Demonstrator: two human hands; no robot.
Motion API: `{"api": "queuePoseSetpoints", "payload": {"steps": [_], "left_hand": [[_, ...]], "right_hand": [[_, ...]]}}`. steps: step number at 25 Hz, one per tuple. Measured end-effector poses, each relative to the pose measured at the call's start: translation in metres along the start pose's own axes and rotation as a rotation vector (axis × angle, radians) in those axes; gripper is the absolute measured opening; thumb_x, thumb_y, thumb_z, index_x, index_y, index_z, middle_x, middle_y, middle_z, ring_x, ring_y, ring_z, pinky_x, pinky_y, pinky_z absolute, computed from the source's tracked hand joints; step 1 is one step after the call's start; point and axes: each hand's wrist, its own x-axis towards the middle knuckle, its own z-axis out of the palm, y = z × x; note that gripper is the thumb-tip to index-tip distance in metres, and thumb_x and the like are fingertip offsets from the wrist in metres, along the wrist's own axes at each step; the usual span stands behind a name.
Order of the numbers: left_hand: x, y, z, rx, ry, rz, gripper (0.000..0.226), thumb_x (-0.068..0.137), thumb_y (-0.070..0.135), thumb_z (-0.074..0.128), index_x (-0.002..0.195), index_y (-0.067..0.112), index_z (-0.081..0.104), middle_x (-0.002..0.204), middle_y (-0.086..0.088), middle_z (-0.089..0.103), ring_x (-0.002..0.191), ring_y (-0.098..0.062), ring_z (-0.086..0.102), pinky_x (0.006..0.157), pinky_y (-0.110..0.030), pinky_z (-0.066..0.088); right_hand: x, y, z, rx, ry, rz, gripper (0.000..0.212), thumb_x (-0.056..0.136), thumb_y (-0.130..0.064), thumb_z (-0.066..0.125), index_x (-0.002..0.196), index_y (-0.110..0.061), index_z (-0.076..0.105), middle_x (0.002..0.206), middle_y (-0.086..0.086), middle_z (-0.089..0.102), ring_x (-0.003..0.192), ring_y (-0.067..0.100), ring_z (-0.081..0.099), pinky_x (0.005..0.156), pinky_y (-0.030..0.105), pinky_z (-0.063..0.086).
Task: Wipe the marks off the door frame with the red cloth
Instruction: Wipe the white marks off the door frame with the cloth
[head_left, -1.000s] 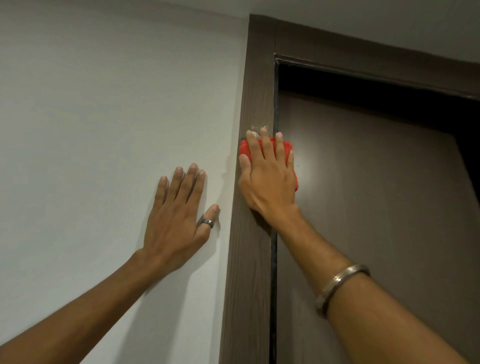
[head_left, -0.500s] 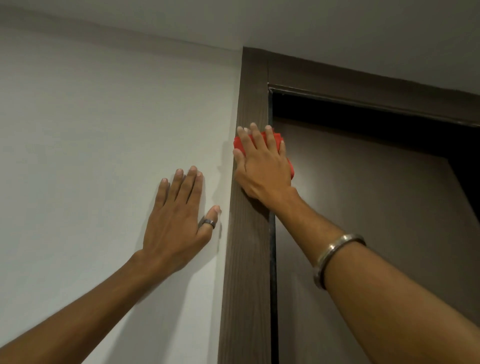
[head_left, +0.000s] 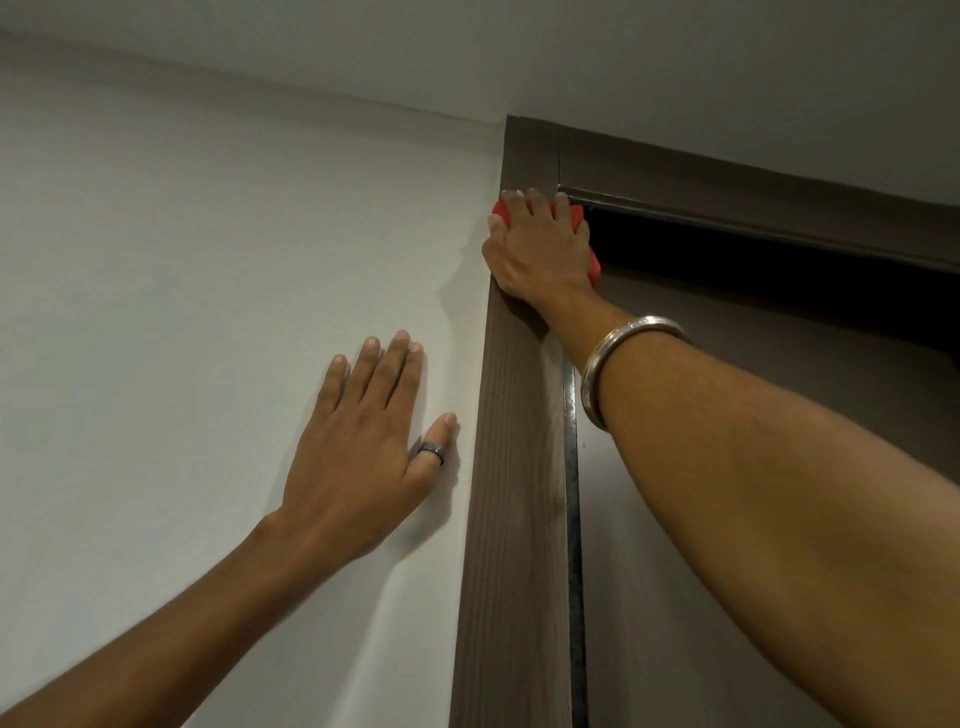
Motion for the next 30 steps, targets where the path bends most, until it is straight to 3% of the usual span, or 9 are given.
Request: {"api": "queuePoseSetpoints", "payload": {"steps": [7,11,19,24,30], "left_hand": [[0.001,0.001,-0.003,0.008,0.007,0.008,0.082,0.092,0.071,-0.007,0.16,0.026,-0.019,0.171,0.006,-0.024,0.155,-0.011,-0.029,0.129,-0.036,-0.017],[0.003,-0.002,-0.002,0.003,0.007,0.015,0.081,0.095,0.067,0.002,0.162,0.024,-0.014,0.171,0.005,-0.02,0.156,-0.012,-0.026,0.129,-0.036,-0.016],[-0.046,0.01,-0.006,-0.011,-0.059,-0.045,0.083,0.095,0.065,0.007,0.164,0.02,-0.007,0.173,-0.003,-0.014,0.16,-0.023,-0.017,0.132,-0.05,-0.006],[-0.11,0.01,-0.008,-0.014,-0.05,-0.007,0.081,0.099,0.058,0.026,0.165,0.013,0.01,0.174,-0.01,0.003,0.162,-0.03,-0.001,0.131,-0.057,0.006],[-0.179,0.019,-0.012,0.001,-0.099,0.051,0.079,0.1,0.056,0.029,0.163,0.008,0.019,0.173,-0.015,0.013,0.16,-0.035,0.01,0.128,-0.062,0.016]], "right_hand": [[0.054,0.0,-0.013,-0.009,-0.043,0.039,0.063,0.106,-0.043,0.037,0.163,-0.018,0.024,0.171,0.012,0.024,0.16,0.041,0.014,0.127,0.062,0.018],[0.036,-0.002,-0.009,0.001,-0.034,0.039,0.064,0.107,-0.044,0.034,0.164,-0.018,0.021,0.172,0.011,0.021,0.161,0.04,0.013,0.128,0.063,0.017],[-0.088,-0.01,0.005,0.043,-0.011,0.045,0.061,0.108,-0.046,0.031,0.164,-0.025,0.021,0.173,0.006,0.021,0.161,0.036,0.014,0.13,0.059,0.017],[-0.198,-0.024,0.017,0.083,-0.018,0.104,0.064,0.106,-0.05,0.032,0.166,-0.029,0.019,0.175,0.003,0.019,0.162,0.033,0.014,0.129,0.057,0.016],[-0.311,-0.045,0.022,0.067,-0.028,0.199,0.066,0.103,-0.052,0.032,0.165,-0.03,0.025,0.174,0.003,0.025,0.161,0.033,0.02,0.126,0.058,0.025]]}}
